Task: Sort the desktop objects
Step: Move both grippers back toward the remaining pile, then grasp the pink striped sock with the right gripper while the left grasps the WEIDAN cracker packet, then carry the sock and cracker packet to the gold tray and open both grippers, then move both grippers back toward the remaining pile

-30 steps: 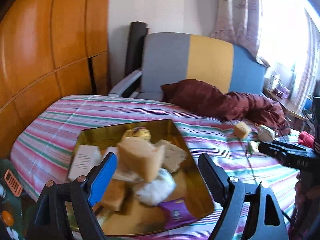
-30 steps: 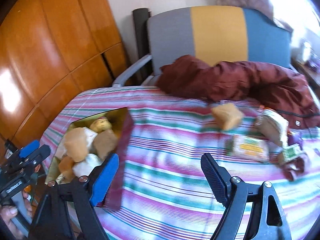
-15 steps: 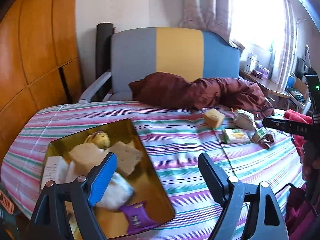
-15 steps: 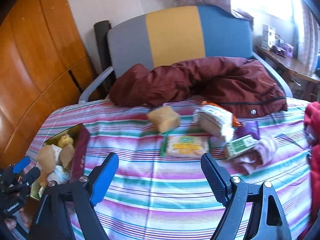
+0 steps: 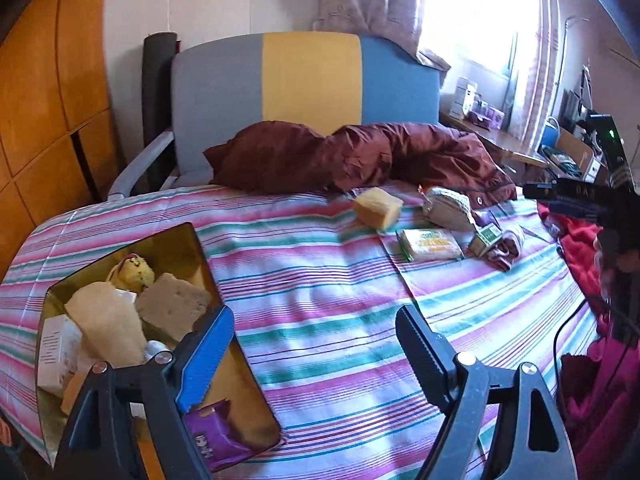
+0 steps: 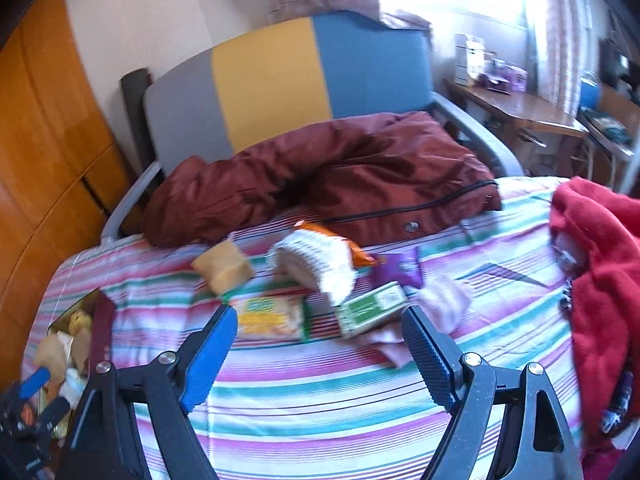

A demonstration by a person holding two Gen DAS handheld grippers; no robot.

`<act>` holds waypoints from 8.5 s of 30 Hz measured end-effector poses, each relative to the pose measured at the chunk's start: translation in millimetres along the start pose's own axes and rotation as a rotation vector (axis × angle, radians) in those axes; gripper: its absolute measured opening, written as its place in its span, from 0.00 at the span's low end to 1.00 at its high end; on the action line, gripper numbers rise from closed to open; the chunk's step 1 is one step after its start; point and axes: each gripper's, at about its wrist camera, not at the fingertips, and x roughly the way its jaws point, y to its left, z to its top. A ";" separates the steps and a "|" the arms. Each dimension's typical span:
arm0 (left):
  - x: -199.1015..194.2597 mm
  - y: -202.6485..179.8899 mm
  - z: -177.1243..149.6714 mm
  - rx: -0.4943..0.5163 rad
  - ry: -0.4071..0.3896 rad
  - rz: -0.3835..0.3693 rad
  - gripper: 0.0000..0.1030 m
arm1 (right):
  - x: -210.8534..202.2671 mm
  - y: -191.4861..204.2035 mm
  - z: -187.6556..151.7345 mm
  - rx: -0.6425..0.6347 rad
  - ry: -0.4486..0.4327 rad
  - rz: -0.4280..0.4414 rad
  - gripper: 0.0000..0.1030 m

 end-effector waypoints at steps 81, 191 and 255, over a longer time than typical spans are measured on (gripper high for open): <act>204.1 -168.4 40.9 0.615 0.204 -0.227 0.52 | 113.8 -102.9 27.9 0.153 0.261 -0.194 0.38; -76.5 165.8 -61.7 -0.362 -0.081 0.335 0.65 | 16.6 312.2 -102.3 -0.418 0.235 0.594 0.65; 54.2 -76.0 7.3 0.170 0.085 -0.094 0.65 | 105.6 -83.8 30.2 0.079 0.213 -0.040 0.65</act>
